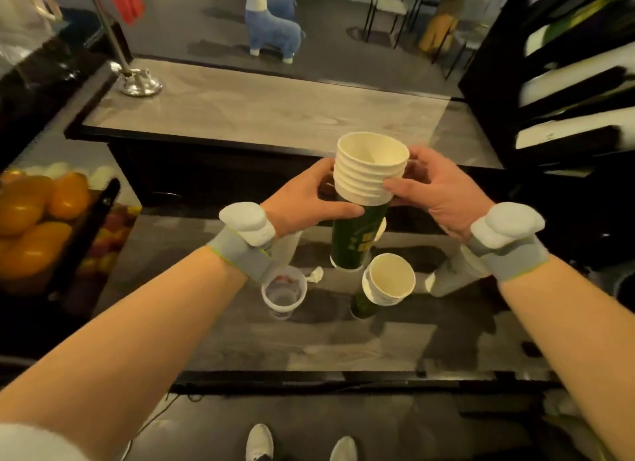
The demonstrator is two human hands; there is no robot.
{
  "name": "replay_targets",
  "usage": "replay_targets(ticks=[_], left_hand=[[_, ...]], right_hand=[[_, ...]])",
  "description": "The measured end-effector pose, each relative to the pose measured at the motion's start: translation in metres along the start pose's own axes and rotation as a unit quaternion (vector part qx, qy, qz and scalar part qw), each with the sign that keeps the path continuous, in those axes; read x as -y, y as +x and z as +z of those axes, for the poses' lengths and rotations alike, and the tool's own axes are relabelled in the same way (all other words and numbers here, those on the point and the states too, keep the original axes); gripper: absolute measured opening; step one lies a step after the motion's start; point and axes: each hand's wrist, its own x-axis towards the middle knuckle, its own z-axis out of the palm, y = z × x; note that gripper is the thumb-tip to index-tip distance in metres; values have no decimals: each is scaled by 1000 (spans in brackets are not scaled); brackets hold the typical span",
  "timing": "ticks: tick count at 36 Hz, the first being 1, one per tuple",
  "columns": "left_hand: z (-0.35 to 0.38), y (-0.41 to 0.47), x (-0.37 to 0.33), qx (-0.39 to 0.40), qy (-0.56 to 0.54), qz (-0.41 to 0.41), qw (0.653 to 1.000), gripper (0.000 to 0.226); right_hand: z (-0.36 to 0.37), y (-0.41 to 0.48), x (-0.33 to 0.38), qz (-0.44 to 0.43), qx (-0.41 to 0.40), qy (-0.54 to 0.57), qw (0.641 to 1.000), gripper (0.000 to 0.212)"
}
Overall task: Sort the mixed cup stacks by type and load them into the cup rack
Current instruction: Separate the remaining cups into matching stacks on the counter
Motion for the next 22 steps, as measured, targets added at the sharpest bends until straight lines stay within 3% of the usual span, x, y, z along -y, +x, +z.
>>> replay_targets(ticks=[10,16,22], left_hand=[[77,48,-9,85,10,15,996,77],[97,55,1,115,54,4,992,82],[115,47,30,158,111,-37,981,88]], right_hand=[[-59,-43,-55,28,-91,-33,995,83],[-63,-50,-80,45,-86,-43,994,64],[-43,-52,-124,96,-40,-73,992,67]])
